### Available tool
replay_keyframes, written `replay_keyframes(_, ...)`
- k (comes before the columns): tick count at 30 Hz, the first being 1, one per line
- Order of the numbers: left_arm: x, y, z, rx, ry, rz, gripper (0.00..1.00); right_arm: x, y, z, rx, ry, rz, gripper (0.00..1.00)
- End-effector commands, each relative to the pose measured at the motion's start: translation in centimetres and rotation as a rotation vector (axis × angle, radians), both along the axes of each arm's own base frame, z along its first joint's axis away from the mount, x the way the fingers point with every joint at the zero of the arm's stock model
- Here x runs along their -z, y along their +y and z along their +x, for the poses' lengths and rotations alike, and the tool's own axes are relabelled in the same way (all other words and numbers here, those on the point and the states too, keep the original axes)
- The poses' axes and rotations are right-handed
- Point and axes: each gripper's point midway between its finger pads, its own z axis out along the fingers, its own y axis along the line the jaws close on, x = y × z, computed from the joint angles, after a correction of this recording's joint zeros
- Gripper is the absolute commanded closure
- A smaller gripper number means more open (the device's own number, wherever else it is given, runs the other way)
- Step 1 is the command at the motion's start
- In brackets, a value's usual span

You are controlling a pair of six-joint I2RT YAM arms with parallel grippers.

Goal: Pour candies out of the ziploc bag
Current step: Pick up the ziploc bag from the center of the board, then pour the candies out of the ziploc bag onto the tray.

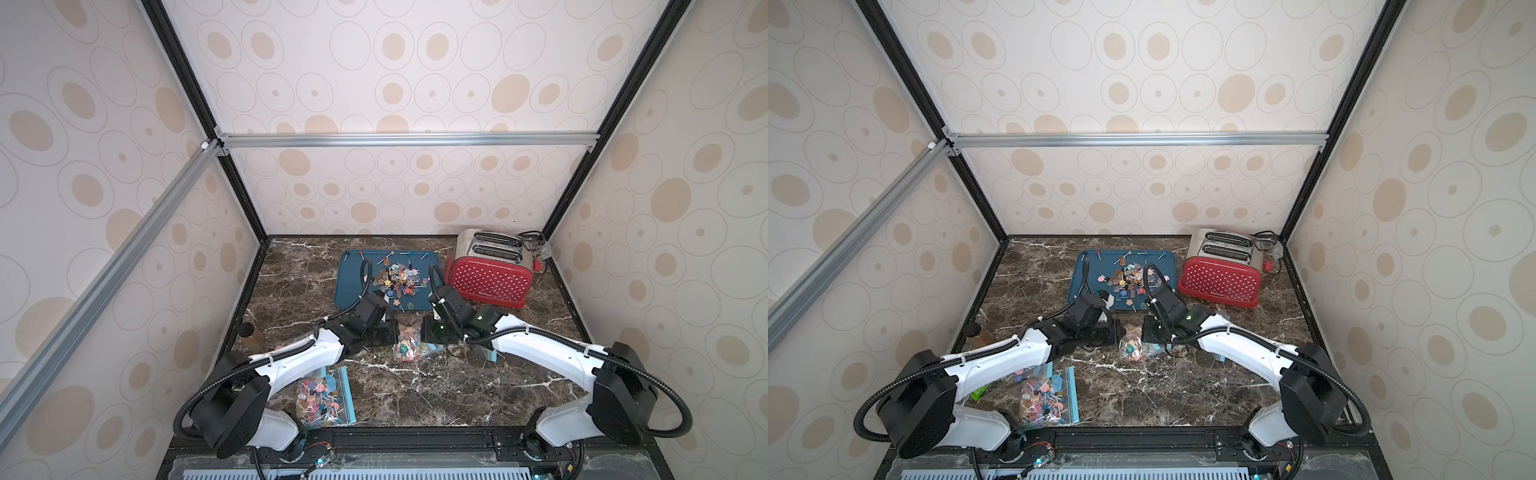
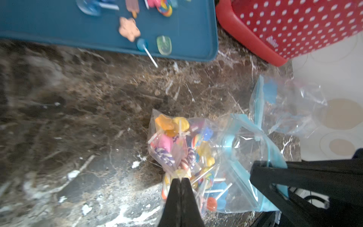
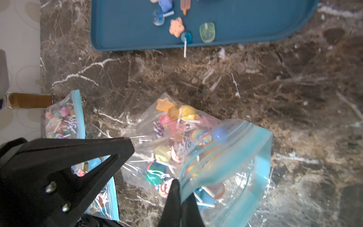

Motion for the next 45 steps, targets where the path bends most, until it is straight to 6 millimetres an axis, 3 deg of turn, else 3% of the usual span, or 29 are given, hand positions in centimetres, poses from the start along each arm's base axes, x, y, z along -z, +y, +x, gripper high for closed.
replay_keyframes(1,-4.3,1.5,3.1,-0.051,-0.106,-0.023,1.00,-1.0,0.4,2.4,-0.037,-0.023,-0.030,1.00)
replay_keyframes(8,-7.6,5.5,8.4,-0.131,-0.179,0.016,1.00,-2.1,4.3,9.2,-0.121,-0.024,0.028,1.00)
replay_keyframes(15,-9.6,8.1,13.9,-0.204,-0.225,0.014,1.00,-1.5,8.3,16.0,-0.176,-0.016,0.111,1.00)
replay_keyframes(21,-9.2,9.5,18.7,-0.261,-0.220,0.022,1.00,0.5,10.0,20.5,-0.161,0.002,0.174,1.00)
replay_keyframes(25,-9.5,9.3,20.6,-0.269,-0.231,0.018,1.00,1.5,10.4,22.0,-0.143,0.019,0.219,1.00)
replay_keyframes(26,-9.7,7.9,20.2,-0.178,-0.232,-0.011,1.00,1.8,10.5,22.1,-0.140,0.024,0.229,1.00)
replay_keyframes(34,-14.1,7.2,20.9,-0.134,-0.294,-0.033,1.00,2.1,11.4,22.6,-0.130,0.022,0.320,1.00)
replay_keyframes(45,-15.3,7.3,20.0,-0.096,-0.294,0.004,1.00,2.9,12.8,22.4,-0.101,0.046,0.474,1.00)
